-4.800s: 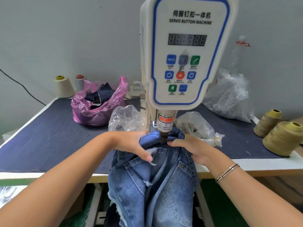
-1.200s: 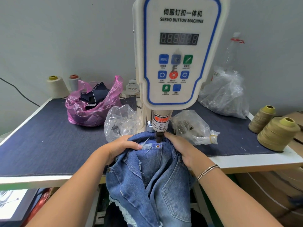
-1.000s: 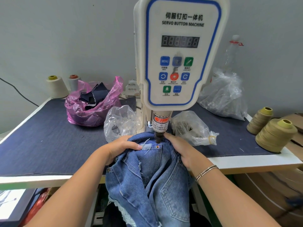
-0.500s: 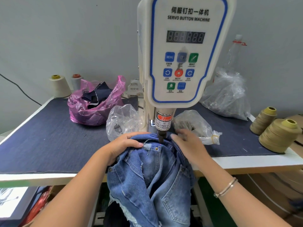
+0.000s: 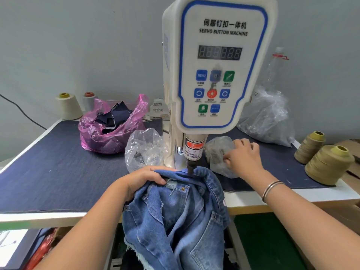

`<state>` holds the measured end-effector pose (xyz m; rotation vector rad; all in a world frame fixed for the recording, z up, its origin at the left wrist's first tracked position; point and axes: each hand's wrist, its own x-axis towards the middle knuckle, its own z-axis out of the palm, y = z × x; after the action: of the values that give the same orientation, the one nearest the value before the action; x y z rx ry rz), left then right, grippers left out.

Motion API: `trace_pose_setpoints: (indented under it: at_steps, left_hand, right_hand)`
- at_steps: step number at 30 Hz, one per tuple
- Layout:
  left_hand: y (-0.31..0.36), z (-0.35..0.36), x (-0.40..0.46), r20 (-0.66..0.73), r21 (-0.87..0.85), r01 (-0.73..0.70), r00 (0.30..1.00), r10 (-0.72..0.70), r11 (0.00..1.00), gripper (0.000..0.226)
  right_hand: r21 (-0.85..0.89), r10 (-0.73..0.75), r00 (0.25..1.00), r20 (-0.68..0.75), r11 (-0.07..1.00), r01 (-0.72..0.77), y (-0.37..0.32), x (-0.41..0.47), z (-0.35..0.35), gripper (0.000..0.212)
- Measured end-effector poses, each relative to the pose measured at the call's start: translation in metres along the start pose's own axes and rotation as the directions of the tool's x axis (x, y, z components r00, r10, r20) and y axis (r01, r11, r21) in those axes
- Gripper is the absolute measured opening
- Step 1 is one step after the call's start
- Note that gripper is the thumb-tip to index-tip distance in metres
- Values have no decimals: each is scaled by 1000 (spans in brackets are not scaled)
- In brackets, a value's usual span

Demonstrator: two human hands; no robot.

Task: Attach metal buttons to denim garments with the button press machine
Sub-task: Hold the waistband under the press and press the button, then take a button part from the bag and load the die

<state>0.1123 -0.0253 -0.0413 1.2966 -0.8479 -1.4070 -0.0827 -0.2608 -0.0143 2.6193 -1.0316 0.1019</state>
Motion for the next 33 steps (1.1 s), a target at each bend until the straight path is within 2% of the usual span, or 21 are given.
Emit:
trace_pose_setpoints:
  at_steps: [5,11,19,26,29,33]
  left_hand:
    - [1,-1,-1,-61,-44,-52,997,50,998,22]
    - [1,0,-6,-110,-145,-98,991,82,985,23]
    - [2,6,-3,-220,16,-167,961,167,986,26]
    - [1,9,-2,-255,62,-164,951,174,985,30]
    - [2,13,-2,-244,84,-156,954,172,984,29]
    - [2,16,-1,-243,99,-149,955,169,984,30]
  right_hand:
    - [-92,11,1000,-7,996,-12,-12,12,2,25]
    - [-170,-16,999,43,985,23,-22,16,-1,22]
    - [-182,-25,992,124,982,47,-28,17,-6,15]
    - [27,35,995,94,999,-37,-16,9,-6,14]
    - [222,78,997,-7,972,-74,-8,0,-9,14]
    - [495,195,959,-203,866,-71,-5,-14,-14,9]
